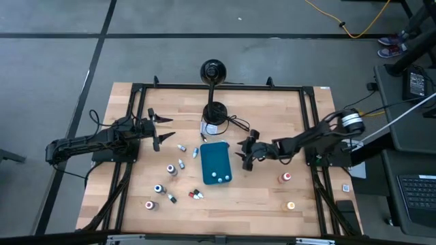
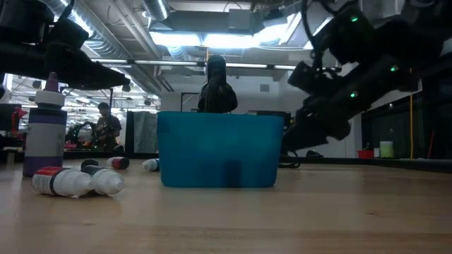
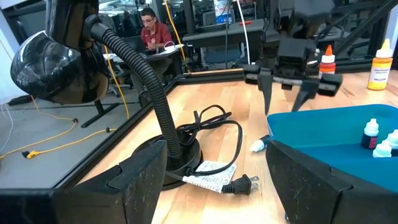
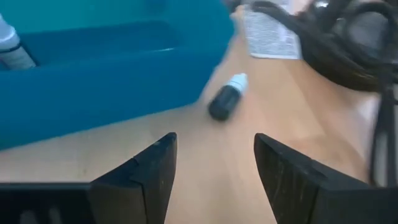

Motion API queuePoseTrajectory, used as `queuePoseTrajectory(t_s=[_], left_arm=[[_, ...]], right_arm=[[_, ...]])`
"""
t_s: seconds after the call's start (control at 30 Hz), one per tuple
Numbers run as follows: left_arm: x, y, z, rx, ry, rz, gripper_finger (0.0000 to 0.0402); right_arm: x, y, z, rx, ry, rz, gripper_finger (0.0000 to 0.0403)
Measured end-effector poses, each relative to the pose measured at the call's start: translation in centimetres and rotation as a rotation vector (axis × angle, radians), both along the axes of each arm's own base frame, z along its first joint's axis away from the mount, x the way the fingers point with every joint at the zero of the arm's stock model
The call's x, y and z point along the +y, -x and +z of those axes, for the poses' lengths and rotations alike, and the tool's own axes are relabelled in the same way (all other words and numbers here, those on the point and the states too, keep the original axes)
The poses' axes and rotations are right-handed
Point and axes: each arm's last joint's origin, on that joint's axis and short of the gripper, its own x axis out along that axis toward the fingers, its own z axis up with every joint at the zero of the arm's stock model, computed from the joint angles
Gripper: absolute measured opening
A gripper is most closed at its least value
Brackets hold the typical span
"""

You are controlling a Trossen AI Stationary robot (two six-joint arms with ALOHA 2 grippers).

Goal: Pick & Place food coloring
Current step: Put the right blue small food coloring bottle into the bin

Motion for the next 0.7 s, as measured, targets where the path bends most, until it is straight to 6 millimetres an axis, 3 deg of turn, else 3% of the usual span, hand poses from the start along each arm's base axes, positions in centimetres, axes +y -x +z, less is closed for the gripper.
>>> queuePoseTrajectory(t_s=[0.33, 0.7], left_arm=[[0.0, 0.0, 0.0, 0.0, 0.0, 0.0, 0.0269], [0.0, 0.0, 0.0, 0.0, 0.0, 0.0, 0.0269]], right_arm=[[-0.7, -3.4, -0.8, 0.026, 0.038, 0.037, 0.0216], [-1.8, -3.2, -1.6, 0.077, 0.072, -0.077, 0.0216]])
